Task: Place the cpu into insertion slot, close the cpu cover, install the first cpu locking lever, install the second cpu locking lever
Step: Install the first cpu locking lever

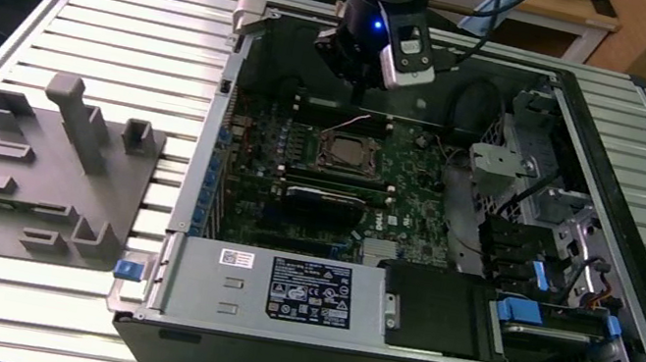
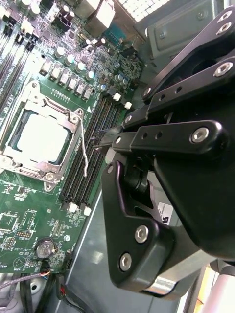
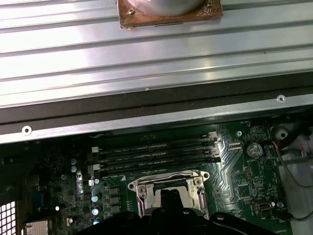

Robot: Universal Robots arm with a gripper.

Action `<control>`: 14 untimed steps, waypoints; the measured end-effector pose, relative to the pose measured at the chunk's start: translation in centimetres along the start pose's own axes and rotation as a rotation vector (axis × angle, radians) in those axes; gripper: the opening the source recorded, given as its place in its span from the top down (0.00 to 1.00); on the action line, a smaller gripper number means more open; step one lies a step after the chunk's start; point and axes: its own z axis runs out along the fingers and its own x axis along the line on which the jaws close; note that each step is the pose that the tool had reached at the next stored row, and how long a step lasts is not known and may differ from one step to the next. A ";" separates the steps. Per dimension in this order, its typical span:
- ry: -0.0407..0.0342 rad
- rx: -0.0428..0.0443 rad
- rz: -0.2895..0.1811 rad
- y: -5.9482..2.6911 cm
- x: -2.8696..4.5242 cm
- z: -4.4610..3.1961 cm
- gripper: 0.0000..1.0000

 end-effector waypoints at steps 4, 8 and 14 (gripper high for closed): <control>0.0000 -0.0001 0.000 -0.02 0.00 0.10 0.90; 0.0000 0.0000 0.000 -0.02 0.00 0.11 0.90; 0.0000 -0.0001 0.000 -0.05 0.01 0.30 0.90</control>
